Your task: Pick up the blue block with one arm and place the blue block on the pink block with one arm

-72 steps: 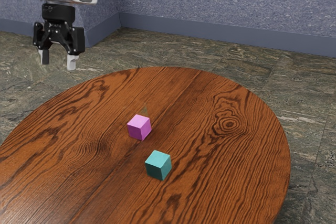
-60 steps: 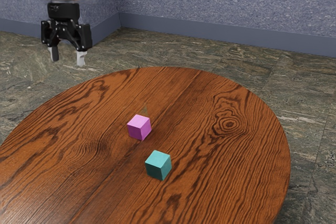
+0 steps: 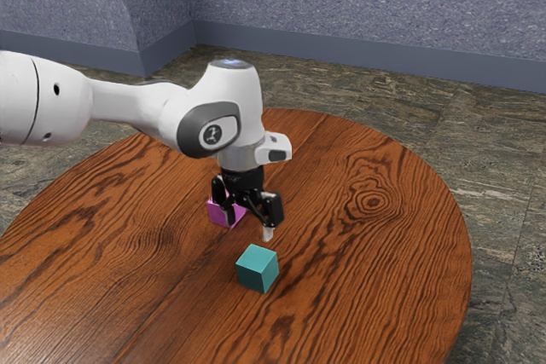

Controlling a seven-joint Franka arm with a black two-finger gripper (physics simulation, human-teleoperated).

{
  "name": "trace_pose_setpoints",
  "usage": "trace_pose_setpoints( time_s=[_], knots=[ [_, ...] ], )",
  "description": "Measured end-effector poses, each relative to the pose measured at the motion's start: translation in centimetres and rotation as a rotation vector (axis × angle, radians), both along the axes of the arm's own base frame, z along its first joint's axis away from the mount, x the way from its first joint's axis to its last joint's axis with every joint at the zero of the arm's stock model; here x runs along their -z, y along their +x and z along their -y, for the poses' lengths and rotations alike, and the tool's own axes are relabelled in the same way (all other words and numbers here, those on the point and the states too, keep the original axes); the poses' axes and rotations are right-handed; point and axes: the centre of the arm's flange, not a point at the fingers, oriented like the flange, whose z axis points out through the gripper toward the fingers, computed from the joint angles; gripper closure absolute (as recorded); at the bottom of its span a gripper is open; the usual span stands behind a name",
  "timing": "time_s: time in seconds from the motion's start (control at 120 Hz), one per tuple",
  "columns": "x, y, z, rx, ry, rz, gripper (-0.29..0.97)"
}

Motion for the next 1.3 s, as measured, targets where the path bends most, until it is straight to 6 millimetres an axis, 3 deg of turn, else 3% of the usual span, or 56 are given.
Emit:
trace_pose_setpoints(
  time_s=[0.125,0.283,0.65,0.908,1.133,1.3],
  knots=[
    [3.0,-0.5,0.3,-0.034,-0.023,0.060,0.00],
    [5.0,-1.5,0.3,-0.082,-0.035,0.104,0.00],
    [7.2,-2.2,0.0,-0.174,-0.044,0.114,0.01],
    [10.1,-1.9,-0.4,-0.211,-0.049,0.077,0.04],
    [10.5,-1.4,-0.3,-0.138,0.005,0.121,0.12],
    [10.5,-1.4,-0.3,-0.115,0.029,0.132,0.25]
  ],
)
